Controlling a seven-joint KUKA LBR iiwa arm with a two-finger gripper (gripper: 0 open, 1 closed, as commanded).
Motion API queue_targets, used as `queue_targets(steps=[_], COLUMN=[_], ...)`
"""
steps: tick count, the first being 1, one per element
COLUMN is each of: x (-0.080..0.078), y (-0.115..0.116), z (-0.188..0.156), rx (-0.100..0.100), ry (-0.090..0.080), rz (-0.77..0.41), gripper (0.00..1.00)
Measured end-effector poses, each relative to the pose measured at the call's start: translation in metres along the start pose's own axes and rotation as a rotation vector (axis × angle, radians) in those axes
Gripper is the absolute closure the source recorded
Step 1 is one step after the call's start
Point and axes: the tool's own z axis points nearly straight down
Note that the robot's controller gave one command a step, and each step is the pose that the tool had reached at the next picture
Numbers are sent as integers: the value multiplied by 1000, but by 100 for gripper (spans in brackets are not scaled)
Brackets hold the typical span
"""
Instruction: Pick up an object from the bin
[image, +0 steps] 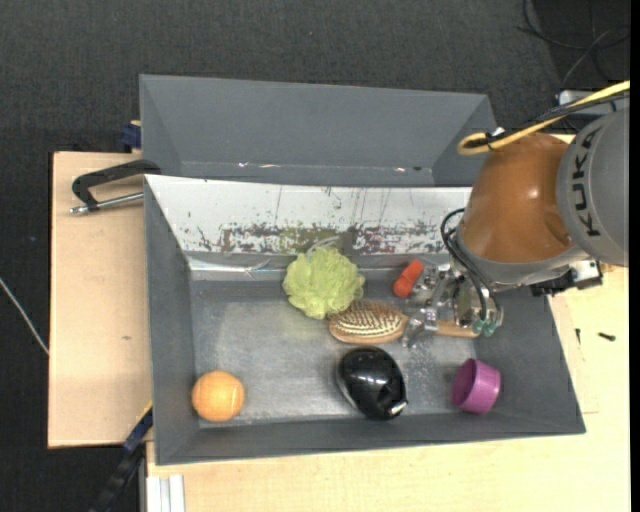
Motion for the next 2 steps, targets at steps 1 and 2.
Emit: queue_targets(steps=[1, 2], x=[-2, 24], y=[1, 11], z=[-15, -44], rx=[0, -1], ry=[0, -6], rz=[2, -99], gripper=[100, 100])
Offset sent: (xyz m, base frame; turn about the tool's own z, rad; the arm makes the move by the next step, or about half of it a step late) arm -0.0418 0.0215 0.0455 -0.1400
